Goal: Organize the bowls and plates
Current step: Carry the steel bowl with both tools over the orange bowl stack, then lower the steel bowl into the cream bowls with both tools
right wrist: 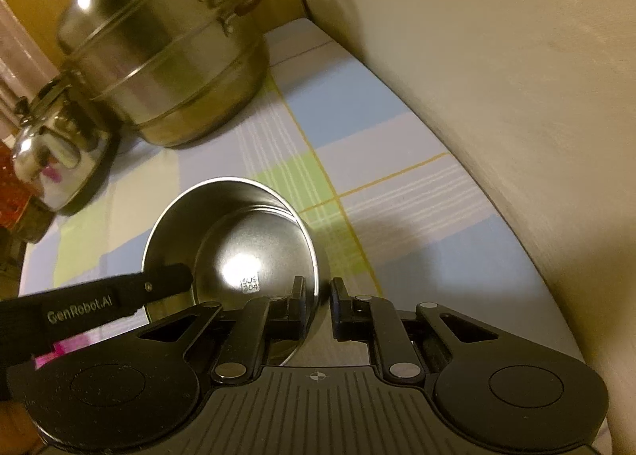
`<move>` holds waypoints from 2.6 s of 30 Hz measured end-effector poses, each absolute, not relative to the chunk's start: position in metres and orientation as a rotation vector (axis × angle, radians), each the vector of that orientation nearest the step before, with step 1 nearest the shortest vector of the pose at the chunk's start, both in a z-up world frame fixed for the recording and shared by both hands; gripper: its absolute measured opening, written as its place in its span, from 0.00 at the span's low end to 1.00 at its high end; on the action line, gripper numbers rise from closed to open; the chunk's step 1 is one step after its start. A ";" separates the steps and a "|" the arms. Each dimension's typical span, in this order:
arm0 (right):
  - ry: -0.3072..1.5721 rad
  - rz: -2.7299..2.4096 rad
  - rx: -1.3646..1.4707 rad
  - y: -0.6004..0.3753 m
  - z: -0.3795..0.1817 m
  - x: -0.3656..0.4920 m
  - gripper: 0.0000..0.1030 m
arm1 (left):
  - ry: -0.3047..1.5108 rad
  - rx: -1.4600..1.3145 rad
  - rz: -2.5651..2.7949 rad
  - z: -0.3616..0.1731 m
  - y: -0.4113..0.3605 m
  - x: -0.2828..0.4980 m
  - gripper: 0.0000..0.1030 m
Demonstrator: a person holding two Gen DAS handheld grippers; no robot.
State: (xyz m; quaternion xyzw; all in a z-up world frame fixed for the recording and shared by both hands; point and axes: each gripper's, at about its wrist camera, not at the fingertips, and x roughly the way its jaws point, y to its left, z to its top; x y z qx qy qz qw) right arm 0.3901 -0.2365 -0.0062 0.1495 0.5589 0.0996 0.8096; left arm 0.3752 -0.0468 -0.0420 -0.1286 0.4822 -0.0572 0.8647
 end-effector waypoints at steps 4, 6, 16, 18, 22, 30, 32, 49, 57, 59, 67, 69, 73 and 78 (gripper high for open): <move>1.186 0.223 0.324 -0.236 0.012 0.375 0.11 | 1.003 -0.271 -0.122 -0.026 -0.046 0.356 0.07; 1.175 0.230 0.316 -0.235 0.024 0.366 0.11 | 0.995 -0.277 -0.122 -0.019 -0.044 0.346 0.07; 1.138 0.280 0.326 -0.224 0.070 0.326 0.11 | 0.953 -0.312 -0.098 0.018 -0.028 0.288 0.07; 1.135 0.295 0.325 -0.221 0.076 0.318 0.11 | 0.945 -0.321 -0.090 0.022 -0.023 0.278 0.07; 1.128 0.322 0.313 -0.209 0.088 0.305 0.11 | 0.935 -0.342 -0.074 0.028 -0.011 0.257 0.07; 1.129 0.392 0.269 -0.176 0.101 0.279 0.11 | 0.916 -0.373 -0.025 0.038 0.018 0.215 0.07; 1.132 0.412 0.257 -0.166 0.102 0.276 0.11 | 0.911 -0.379 -0.010 0.040 0.026 0.206 0.07; 1.212 0.506 0.127 -0.105 0.073 0.251 0.11 | 0.963 -0.472 0.067 0.005 0.076 0.165 0.07; 1.246 0.506 0.101 -0.097 0.056 0.253 0.11 | 0.996 -0.501 0.081 -0.016 0.084 0.164 0.07; 1.253 0.504 0.096 -0.096 0.052 0.254 0.11 | 1.003 -0.501 0.083 -0.019 0.084 0.166 0.07; 1.268 0.503 0.067 -0.091 0.041 0.256 0.11 | 1.031 -0.505 0.085 -0.032 0.086 0.170 0.07; 1.274 0.505 0.062 -0.090 0.038 0.256 0.11 | 1.038 -0.509 0.085 -0.035 0.087 0.170 0.07; 1.276 0.506 0.055 -0.088 0.034 0.256 0.11 | 1.045 -0.509 0.084 -0.040 0.088 0.171 0.07; 1.269 0.507 0.032 -0.086 0.034 0.257 0.12 | 1.050 -0.502 0.085 -0.041 0.087 0.173 0.07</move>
